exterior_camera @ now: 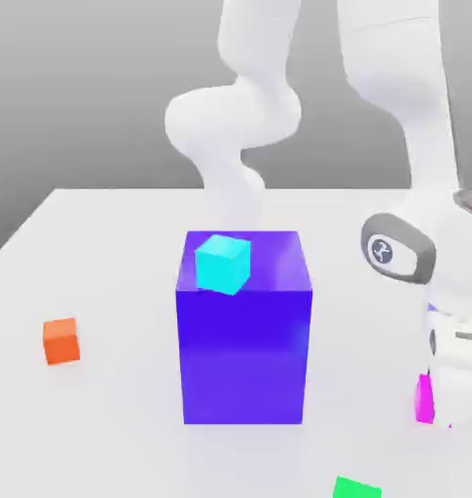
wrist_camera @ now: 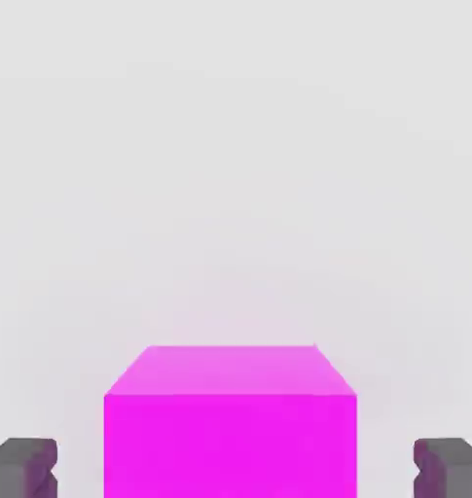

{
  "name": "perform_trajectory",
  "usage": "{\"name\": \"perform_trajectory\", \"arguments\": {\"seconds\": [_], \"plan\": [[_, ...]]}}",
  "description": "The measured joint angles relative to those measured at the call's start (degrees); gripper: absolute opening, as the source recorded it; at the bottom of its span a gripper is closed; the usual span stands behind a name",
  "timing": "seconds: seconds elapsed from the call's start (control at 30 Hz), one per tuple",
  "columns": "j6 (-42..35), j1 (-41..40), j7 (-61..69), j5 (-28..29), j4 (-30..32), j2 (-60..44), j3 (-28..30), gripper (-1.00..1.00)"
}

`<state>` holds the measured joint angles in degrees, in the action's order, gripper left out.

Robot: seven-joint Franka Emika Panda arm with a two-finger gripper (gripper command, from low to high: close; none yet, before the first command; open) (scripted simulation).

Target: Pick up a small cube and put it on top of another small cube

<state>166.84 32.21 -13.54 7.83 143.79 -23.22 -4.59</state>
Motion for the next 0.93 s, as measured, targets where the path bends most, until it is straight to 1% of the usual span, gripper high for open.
{"name": "perform_trajectory", "arguments": {"seconds": [0.17,0.33,0.37,0.67,0.73,0.8,0.83,0.93], "plan": [[-0.3,0.0,-0.1,0.1,0.0,0.2,-0.1,-1.0],[-7.5,-1.8,2.2,-2.9,1.9,9.3,-2.4,-1.0],[-9.0,-2.6,2.7,-3.7,1.3,10.2,-2.2,-1.0],[-21.5,-14.3,5.7,-8.9,-14.2,7.4,6.5,-1.0],[-20.0,-15.3,6.1,-9.5,-15.6,4.4,7.1,-1.0],[-16.7,-15.7,6.4,-9.9,-16.2,0.6,7.1,-1.0],[-15.5,-15.8,6.5,-10.0,-16.3,-0.7,7.1,1.0],[-15.5,-15.8,6.5,-10.0,-16.3,-0.7,7.1,1.0]]}}
